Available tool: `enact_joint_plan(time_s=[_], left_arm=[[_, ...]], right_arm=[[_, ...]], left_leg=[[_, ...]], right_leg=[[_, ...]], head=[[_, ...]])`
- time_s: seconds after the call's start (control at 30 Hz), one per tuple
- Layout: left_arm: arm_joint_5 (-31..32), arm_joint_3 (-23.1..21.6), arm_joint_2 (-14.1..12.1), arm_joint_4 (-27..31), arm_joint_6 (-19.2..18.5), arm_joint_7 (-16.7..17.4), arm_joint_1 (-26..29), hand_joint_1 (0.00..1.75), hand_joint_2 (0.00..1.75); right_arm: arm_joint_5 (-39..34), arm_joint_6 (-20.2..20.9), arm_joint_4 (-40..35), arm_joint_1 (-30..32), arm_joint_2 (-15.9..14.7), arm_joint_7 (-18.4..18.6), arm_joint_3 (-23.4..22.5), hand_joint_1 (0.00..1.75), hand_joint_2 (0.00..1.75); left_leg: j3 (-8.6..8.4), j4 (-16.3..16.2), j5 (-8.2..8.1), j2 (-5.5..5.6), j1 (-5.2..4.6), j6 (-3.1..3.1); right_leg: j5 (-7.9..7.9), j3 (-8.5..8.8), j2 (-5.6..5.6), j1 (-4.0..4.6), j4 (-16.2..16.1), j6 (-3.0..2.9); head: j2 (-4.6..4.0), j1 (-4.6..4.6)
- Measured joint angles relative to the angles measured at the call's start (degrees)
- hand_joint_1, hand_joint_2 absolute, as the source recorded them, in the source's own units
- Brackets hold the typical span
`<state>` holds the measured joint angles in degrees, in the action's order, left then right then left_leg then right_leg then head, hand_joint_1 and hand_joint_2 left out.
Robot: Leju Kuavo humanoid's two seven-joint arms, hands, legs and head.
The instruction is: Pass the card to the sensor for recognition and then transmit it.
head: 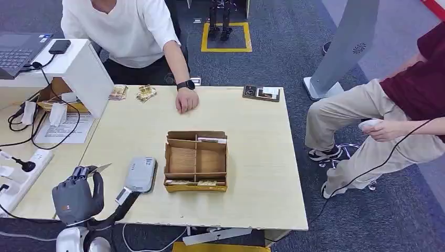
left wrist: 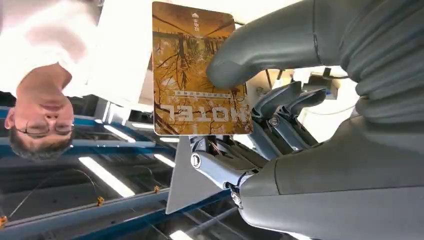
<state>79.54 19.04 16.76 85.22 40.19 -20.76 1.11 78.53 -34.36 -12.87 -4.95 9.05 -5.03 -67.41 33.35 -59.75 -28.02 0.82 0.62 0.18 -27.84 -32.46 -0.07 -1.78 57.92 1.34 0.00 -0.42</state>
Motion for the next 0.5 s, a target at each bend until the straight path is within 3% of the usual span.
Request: enact_joint_plan(time_s=[0.5], left_arm=[[2.5, 0.2, 0.1, -3.2, 0.0, 1.8, 0.2, 1.75, 1.75]], right_arm=[[-0.7, 0.4, -0.1, 0.0, 0.0, 0.0, -0.3, 0.00, 1.75]], left_leg=[[0.00, 0.0, 0.00, 0.00, 0.00, 0.00]], right_leg=[[0.00, 0.00, 0.00, 0.00, 0.0, 0.00]], head=[[0.00, 0.00]])
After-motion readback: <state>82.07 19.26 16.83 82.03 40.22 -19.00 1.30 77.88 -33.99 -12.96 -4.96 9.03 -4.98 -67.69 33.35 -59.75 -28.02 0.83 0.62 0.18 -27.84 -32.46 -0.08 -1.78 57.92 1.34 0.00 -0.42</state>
